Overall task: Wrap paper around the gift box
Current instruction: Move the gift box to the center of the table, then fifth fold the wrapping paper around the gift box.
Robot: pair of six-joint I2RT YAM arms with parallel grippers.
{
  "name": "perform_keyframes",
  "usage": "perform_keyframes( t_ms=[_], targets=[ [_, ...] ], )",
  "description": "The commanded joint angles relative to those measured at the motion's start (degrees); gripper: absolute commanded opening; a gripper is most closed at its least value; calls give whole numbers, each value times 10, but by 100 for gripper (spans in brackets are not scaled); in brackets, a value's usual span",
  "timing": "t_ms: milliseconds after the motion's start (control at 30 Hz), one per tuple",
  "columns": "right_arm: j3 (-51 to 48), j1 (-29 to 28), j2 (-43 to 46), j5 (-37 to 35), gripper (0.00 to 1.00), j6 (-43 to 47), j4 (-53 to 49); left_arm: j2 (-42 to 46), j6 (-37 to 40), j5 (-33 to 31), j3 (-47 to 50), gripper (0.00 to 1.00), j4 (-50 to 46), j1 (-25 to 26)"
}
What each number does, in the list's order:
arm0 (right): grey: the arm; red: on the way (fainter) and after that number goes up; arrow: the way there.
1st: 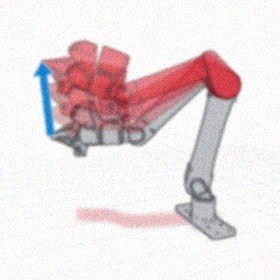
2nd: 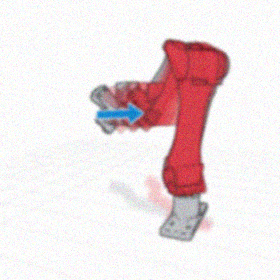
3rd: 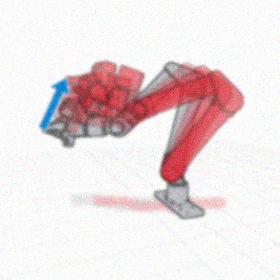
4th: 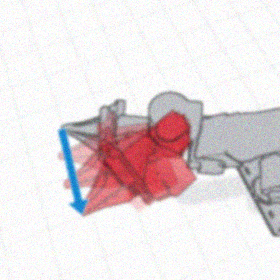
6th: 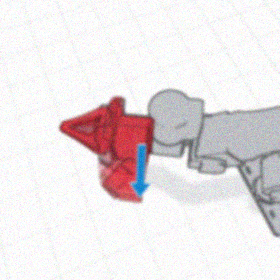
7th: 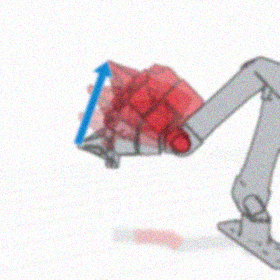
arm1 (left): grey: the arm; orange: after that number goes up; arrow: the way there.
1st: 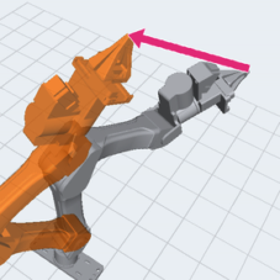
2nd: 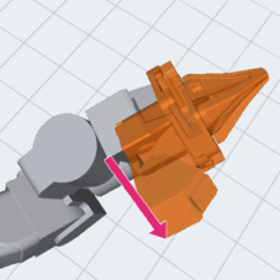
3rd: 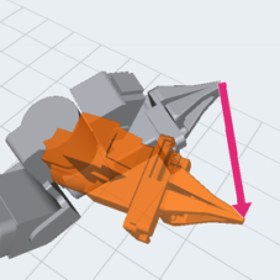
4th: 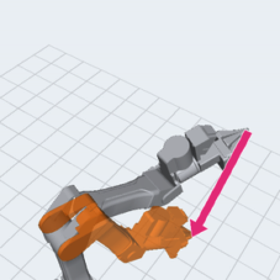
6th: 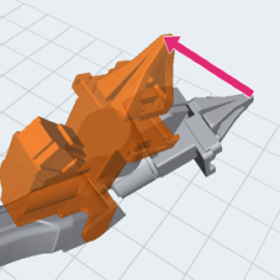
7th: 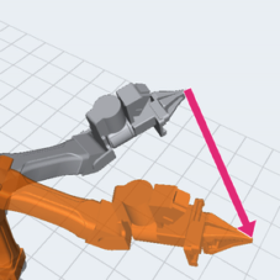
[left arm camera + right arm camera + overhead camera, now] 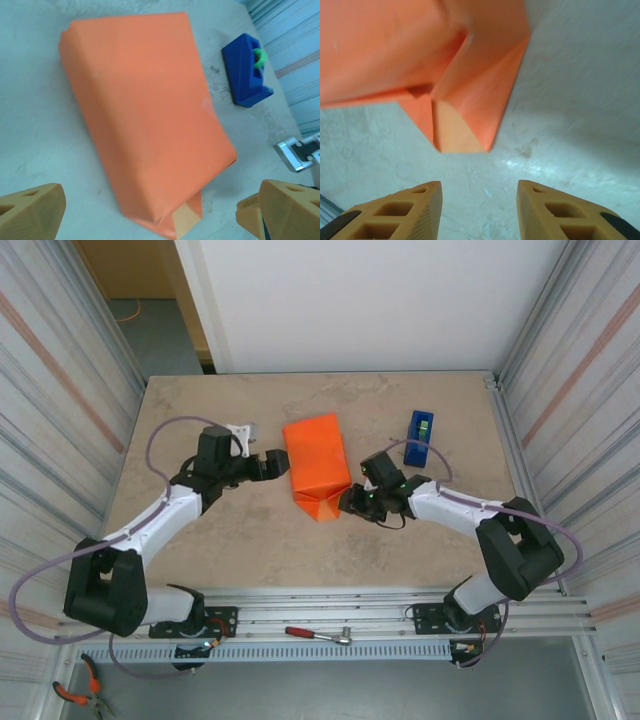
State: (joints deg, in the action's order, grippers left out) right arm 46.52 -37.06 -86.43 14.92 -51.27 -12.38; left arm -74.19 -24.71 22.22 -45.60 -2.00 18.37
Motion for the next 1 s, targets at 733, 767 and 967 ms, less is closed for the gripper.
perform_keyframes(
  t_ms=[733, 767, 967],
  targets=[
    [-2, -79, -51, -94, 45, -86, 32, 62, -12, -125, 120, 99, 63, 66],
    [-2, -79, -53, -92, 44, -85, 32, 62, -11, -126, 122, 99, 62, 67],
    [7, -79, -66, -91, 43, -80, 36, 61, -1, -136, 125, 99, 60, 77]
  ],
)
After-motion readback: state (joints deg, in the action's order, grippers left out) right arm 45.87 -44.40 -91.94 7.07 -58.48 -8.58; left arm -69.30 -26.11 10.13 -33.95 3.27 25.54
